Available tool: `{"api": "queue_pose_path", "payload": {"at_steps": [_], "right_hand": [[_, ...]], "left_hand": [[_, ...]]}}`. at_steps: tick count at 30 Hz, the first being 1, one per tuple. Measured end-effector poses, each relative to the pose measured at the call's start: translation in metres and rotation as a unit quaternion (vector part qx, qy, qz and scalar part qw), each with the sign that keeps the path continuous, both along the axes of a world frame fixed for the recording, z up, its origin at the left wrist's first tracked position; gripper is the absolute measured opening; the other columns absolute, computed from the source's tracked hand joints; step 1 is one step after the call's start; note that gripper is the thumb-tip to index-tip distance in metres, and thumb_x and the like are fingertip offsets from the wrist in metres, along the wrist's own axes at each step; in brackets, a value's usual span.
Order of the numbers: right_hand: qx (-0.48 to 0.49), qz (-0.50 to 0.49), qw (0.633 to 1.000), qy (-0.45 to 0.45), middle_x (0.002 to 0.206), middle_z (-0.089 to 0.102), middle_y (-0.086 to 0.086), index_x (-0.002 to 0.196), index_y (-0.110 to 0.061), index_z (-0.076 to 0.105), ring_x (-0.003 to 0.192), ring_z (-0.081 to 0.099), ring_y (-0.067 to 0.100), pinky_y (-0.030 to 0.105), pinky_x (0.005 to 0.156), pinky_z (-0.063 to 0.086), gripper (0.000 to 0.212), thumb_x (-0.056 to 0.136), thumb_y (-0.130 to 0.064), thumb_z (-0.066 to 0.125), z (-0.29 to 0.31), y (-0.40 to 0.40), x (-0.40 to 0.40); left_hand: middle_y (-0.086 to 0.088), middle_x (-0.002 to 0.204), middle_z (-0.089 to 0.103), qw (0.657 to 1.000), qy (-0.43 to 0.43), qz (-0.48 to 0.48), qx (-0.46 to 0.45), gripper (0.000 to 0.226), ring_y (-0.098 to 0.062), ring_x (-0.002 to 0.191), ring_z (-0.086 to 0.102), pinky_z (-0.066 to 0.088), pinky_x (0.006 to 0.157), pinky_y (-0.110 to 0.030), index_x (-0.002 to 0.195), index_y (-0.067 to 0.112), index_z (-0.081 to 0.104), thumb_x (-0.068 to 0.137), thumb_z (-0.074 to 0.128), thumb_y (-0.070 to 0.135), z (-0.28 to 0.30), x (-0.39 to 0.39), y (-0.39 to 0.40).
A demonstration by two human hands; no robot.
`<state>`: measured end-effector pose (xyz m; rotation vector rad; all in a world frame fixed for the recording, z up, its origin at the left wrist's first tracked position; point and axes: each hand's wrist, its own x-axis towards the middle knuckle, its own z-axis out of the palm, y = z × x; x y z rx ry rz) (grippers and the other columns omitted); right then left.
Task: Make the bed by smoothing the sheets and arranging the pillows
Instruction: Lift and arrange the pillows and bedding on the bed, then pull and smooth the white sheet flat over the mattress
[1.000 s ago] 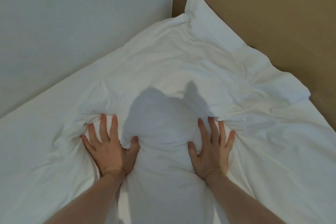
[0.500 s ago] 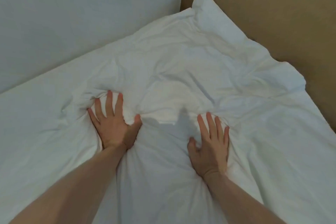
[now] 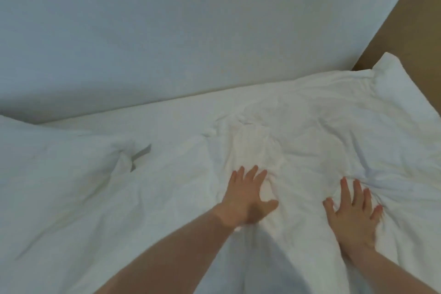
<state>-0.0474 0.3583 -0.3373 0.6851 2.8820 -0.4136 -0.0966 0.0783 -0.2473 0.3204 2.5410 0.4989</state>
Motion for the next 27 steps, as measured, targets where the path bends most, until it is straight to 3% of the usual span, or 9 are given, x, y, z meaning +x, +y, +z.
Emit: {"api": "queue_pose_path", "payload": {"at_steps": [3,6,8,13,16,19,22,24,27], "right_hand": [[-0.046,-0.006,0.996,-0.079,0.167,0.022,0.010,0.160,-0.022,0.026,0.152,0.021,0.034,0.060,0.118,0.024,0.084,0.084,-0.058,0.031,0.055,-0.013,0.009],[-0.114,0.014,0.993,-0.020,0.160,0.036,0.017,0.152,-0.013,0.041,0.147,0.035,0.035,0.056,0.118,0.031,0.076,0.083,-0.046,0.038,0.116,-0.071,0.025],[-0.181,0.073,0.981,0.015,0.160,0.037,0.016,0.152,-0.012,0.042,0.147,0.035,0.033,0.051,0.120,0.030,0.060,0.097,-0.033,0.054,0.151,-0.136,0.039],[-0.314,0.238,0.918,-0.039,0.163,0.032,0.003,0.158,-0.022,0.031,0.150,0.030,0.022,0.039,0.123,0.025,0.077,0.093,-0.030,0.071,0.192,-0.300,0.081],[-0.312,0.321,0.889,-0.100,0.168,0.018,-0.002,0.160,-0.034,0.021,0.155,0.015,0.018,0.037,0.126,0.017,0.089,0.088,-0.052,0.071,0.185,-0.387,0.097],[-0.260,0.297,0.891,-0.227,0.170,0.006,0.004,0.162,-0.038,0.011,0.156,0.010,0.032,0.045,0.125,0.017,0.103,0.080,-0.074,0.062,0.153,-0.447,0.119],[-0.162,0.304,0.899,-0.271,0.171,-0.011,0.002,0.161,-0.042,0.002,0.155,-0.001,0.042,0.061,0.121,0.020,0.100,0.082,-0.080,0.051,0.101,-0.470,0.146],[-0.107,0.325,0.898,-0.277,0.168,-0.023,-0.001,0.160,-0.045,0.000,0.154,-0.013,0.041,0.068,0.117,0.017,0.094,0.086,-0.078,0.047,0.074,-0.476,0.156],[-0.058,0.333,0.900,-0.274,0.168,-0.023,-0.001,0.159,-0.046,0.005,0.154,-0.016,0.040,0.070,0.115,0.015,0.089,0.087,-0.077,0.047,0.062,-0.484,0.154]], "left_hand": [[0.010,0.171,-0.002,0.997,0.035,0.023,0.059,0.086,-0.015,0.157,-0.010,-0.006,0.127,-0.043,0.161,0.033,0.018,0.088,0.056,0.058,0.065,0.099,-0.069],[0.015,0.168,0.007,0.984,0.095,0.147,0.036,0.082,-0.014,0.157,0.003,0.007,0.127,-0.039,0.155,0.034,0.034,0.081,0.052,0.065,0.117,0.166,-0.179],[0.010,0.167,0.020,0.956,0.126,0.264,-0.007,0.085,-0.020,0.155,0.018,0.018,0.125,-0.039,0.150,0.031,0.044,0.073,0.056,0.067,0.145,0.196,-0.260],[-0.003,0.169,0.010,0.849,0.053,0.512,-0.120,0.112,-0.030,0.154,0.012,0.020,0.124,-0.049,0.158,0.021,0.031,0.068,0.077,0.068,0.181,0.218,-0.433],[-0.011,0.167,0.017,0.724,-0.101,0.682,-0.031,0.147,-0.037,0.151,0.023,0.025,0.120,-0.057,0.161,0.014,0.020,0.047,0.084,0.081,0.161,0.221,-0.487],[-0.009,0.149,0.051,0.644,-0.249,0.708,0.149,0.130,-0.036,0.137,0.048,0.032,0.115,-0.061,0.149,0.019,0.041,0.046,0.080,0.087,0.110,0.228,-0.490],[0.000,0.146,0.057,0.620,-0.172,0.738,0.204,0.139,-0.024,0.135,0.054,0.037,0.119,-0.045,0.150,0.014,0.047,0.038,0.081,0.089,0.030,0.231,-0.499],[0.002,0.154,0.049,0.638,-0.141,0.735,0.185,0.155,-0.021,0.140,0.048,0.032,0.122,-0.042,0.154,0.020,0.043,0.024,0.071,0.100,-0.031,0.220,-0.516],[0.003,0.156,0.046,0.669,-0.141,0.711,0.164,0.148,-0.023,0.142,0.045,0.032,0.120,-0.043,0.152,0.029,0.046,0.027,0.056,0.108,-0.057,0.212,-0.528]]}}
